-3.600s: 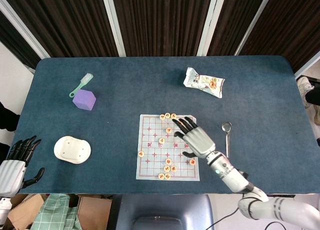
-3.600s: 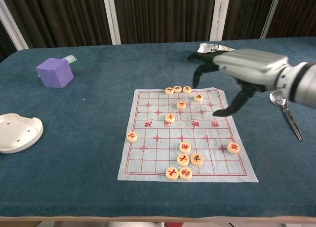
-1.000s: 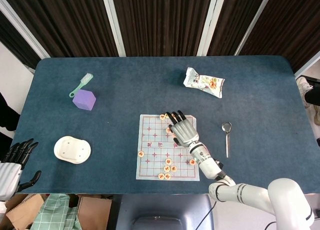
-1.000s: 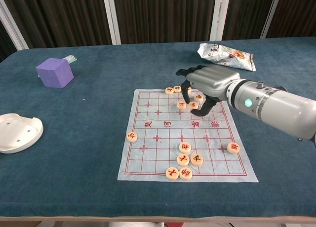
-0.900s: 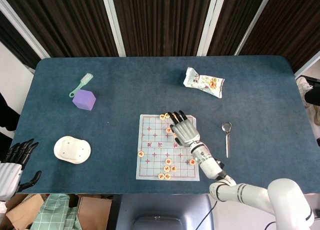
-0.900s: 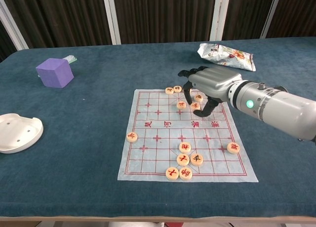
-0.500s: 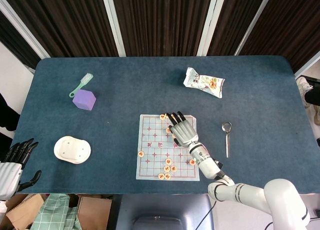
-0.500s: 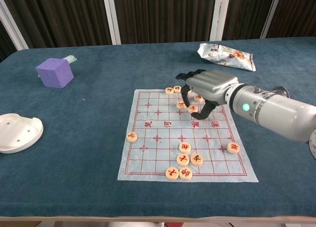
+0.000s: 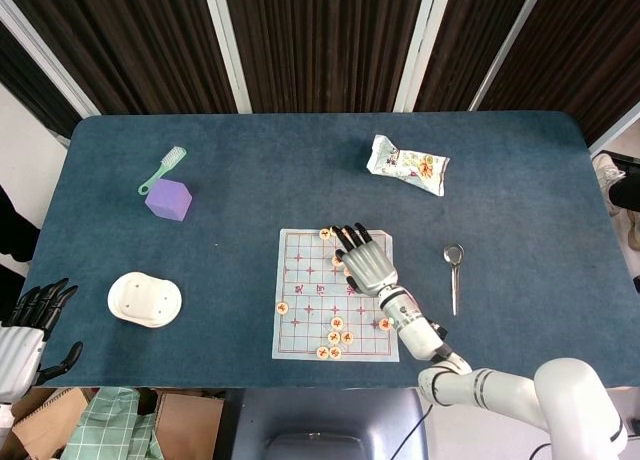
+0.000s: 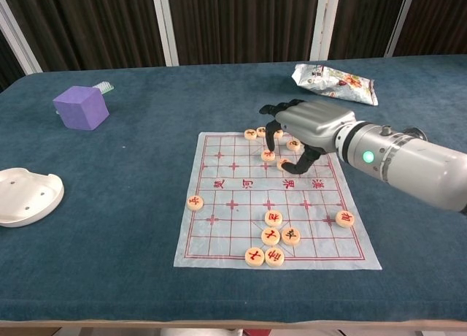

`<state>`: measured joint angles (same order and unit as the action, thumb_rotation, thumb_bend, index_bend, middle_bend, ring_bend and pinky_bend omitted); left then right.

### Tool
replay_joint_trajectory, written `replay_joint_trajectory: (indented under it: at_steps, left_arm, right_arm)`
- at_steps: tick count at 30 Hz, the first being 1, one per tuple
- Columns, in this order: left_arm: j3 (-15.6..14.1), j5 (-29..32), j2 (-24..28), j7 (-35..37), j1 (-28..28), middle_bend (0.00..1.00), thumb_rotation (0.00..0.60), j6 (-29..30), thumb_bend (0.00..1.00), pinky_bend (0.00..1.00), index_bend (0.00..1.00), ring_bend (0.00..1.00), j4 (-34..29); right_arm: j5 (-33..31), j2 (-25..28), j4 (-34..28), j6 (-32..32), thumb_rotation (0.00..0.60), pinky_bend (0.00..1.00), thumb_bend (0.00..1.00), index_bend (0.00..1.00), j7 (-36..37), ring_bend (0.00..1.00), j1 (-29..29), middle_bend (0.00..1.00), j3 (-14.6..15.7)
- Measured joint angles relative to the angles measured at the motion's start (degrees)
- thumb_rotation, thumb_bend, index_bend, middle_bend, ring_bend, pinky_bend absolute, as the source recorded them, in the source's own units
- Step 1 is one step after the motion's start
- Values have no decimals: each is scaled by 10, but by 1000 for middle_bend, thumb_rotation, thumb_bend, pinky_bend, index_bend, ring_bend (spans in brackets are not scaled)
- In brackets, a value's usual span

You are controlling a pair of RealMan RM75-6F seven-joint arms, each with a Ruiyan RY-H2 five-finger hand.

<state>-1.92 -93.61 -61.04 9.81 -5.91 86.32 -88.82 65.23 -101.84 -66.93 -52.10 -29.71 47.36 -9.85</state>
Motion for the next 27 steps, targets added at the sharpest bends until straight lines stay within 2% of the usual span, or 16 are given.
replay_joint_trajectory:
  at_steps: [2,5,9,12,15,17,20,23,27]
  left_arm:
    - [0,0,1,1,1,0,600,1,372,0,0,0,0]
    - [-1,0,3,-1,1,0,600,2,373,0,0,0,0]
    - [0,1,3,-10,3,0,600,2,373,0,0,0,-2]
    - [1,5,1,-22,4,0,600,2,373,0,0,0,-4]
    - [1,7,-2,-35,5,0,600,1,374,0,0,0,-8]
    - [1,8,-5,-47,5,0,600,-1,375,0,0,0,-10]
    - [1,3,-13,-61,2,0,600,-3,378,0,0,0,-12]
    - [-1,-9,-19,-57,-1,0,600,-5,378,0,0,0,-11]
    - [-2,-10,-25,-74,-2,0,600,-7,378,0,0,0,-10]
  right_arm:
    - [9,16,-25,-14,600,0,490,414,5,0,-9,96,3]
    - [35,53,-83,-54,600,0,490,284,18,0,-31,62,12]
    - [75,131,-193,-126,600,0,460,29,29,0,-84,0,41]
    - [105,221,-296,-193,600,0,397,0,34,0,-146,0,86]
    - [144,307,-370,-276,600,0,396,0,49,0,-230,0,145]
    - [160,339,-388,-326,600,0,392,0,66,0,-281,0,172]
    - [171,351,-370,-358,600,0,388,0,98,0,-326,0,203]
    - [189,366,-335,-376,600,0,383,0,162,0,-351,0,214]
    - [204,375,-320,-398,600,0,379,0,235,0,-374,0,213]
